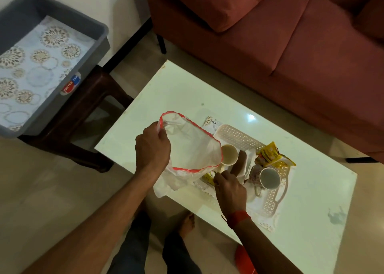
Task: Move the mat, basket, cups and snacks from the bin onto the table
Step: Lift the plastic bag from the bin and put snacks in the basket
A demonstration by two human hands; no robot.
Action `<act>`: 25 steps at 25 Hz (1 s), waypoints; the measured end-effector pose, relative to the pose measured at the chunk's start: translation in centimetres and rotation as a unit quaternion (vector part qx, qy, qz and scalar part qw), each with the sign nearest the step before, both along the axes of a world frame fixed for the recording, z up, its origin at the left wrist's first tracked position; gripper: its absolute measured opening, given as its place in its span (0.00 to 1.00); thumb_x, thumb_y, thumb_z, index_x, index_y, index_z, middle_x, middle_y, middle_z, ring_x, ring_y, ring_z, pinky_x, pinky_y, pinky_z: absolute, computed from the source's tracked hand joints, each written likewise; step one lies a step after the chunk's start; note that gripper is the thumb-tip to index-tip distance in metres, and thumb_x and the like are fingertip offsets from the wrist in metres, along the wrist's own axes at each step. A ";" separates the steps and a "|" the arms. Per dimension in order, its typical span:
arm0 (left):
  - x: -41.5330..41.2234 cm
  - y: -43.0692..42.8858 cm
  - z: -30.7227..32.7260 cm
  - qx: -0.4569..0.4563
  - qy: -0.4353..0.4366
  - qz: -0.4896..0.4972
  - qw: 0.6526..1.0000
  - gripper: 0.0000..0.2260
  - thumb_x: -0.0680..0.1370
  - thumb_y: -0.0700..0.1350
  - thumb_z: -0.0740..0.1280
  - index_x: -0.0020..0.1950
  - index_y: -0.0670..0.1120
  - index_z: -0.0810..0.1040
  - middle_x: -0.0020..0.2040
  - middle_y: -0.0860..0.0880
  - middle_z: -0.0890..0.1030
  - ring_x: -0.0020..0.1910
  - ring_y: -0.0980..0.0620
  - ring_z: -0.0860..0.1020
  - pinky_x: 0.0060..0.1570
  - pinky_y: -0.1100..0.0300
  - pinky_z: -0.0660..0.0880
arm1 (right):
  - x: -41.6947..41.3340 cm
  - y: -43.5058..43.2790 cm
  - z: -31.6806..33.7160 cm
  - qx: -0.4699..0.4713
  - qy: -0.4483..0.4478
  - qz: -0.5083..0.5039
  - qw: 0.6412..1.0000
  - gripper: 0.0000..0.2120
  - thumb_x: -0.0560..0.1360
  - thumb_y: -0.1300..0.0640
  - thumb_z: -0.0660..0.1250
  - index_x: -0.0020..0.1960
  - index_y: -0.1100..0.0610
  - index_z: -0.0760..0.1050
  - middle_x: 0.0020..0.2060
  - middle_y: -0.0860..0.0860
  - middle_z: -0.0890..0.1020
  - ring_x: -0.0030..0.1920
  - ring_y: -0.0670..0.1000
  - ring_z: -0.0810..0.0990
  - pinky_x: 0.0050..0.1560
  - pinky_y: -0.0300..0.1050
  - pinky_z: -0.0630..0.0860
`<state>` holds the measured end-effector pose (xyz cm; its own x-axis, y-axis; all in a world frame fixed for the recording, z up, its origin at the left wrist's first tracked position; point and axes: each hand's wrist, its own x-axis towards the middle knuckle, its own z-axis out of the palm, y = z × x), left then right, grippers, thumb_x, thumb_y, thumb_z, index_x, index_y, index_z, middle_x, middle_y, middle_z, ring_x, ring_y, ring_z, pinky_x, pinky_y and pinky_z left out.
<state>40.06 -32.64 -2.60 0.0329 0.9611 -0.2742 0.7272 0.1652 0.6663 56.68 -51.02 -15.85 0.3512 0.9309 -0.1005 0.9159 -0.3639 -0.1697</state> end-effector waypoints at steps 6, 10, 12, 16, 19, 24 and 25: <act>1.3 -1.1 -1.2 0.003 -0.026 -0.012 1.000 0.10 0.85 0.44 0.58 0.48 0.46 0.76 0.51 0.44 0.86 0.51 0.43 0.83 0.56 0.45 0.81 | 0.7 -2.9 -4.1 -0.002 -0.033 0.134 0.990 0.18 0.66 0.65 0.77 0.50 0.54 0.74 0.41 0.53 0.77 0.41 0.57 0.76 0.34 0.50 0.73; 2.5 -1.5 -1.9 0.014 -0.052 -0.018 0.998 0.10 0.85 0.44 0.58 0.45 0.48 0.74 0.46 0.47 0.85 0.47 0.46 0.83 0.47 0.55 0.77 | 1.3 -1.7 -3.5 -0.053 0.039 0.063 0.996 0.11 0.68 0.63 0.76 0.46 0.54 0.78 0.43 0.51 0.80 0.44 0.56 0.80 0.32 0.49 0.75; 3.0 -1.8 -2.0 0.004 -0.062 -0.018 0.998 0.11 0.85 0.44 0.59 0.48 0.45 0.78 0.47 0.49 0.85 0.48 0.47 0.84 0.50 0.53 0.80 | 1.4 -0.9 -2.2 -0.043 0.089 0.007 0.995 0.15 0.68 0.58 0.75 0.54 0.55 0.81 0.52 0.52 0.83 0.54 0.58 0.81 0.42 0.51 0.81; 4.3 -2.2 -0.9 -0.025 -0.098 0.004 0.995 0.12 0.83 0.43 0.59 0.50 0.48 0.82 0.43 0.51 0.86 0.42 0.51 0.83 0.46 0.56 0.79 | 0.2 0.0 3.7 0.042 0.411 -0.130 0.901 0.41 0.65 0.39 0.80 0.74 0.47 0.69 0.69 0.43 0.75 0.71 0.46 0.71 0.70 0.40 0.71; 6.0 -2.2 1.0 -0.180 -0.266 0.125 0.939 0.12 0.78 0.41 0.59 0.45 0.47 0.83 0.24 0.49 0.77 0.24 0.49 0.78 0.31 0.59 0.74 | -0.9 0.9 9.0 0.053 0.591 -0.113 0.797 0.28 0.65 0.41 0.81 0.63 0.32 0.76 0.60 0.35 0.82 0.64 0.44 0.80 0.59 0.35 0.78; 8.2 -4.3 4.6 -0.182 -0.145 -0.006 0.973 0.12 0.73 0.56 0.66 0.36 0.49 0.82 0.34 0.50 0.82 0.39 0.46 0.82 0.39 0.52 0.79 | -0.8 3.3 14.2 0.270 0.599 -0.180 0.732 0.18 0.75 0.62 0.73 0.64 0.60 0.78 0.58 0.47 0.84 0.59 0.50 0.83 0.59 0.52 0.81; 8.4 -4.6 5.1 -0.166 -0.113 -0.047 0.978 0.16 0.72 0.60 0.65 0.38 0.49 0.82 0.40 0.48 0.84 0.44 0.44 0.83 0.44 0.48 0.81 | -0.4 3.5 14.7 0.295 0.594 -0.206 0.720 0.12 0.75 0.68 0.72 0.58 0.67 0.80 0.53 0.53 0.85 0.56 0.53 0.84 0.59 0.59 0.81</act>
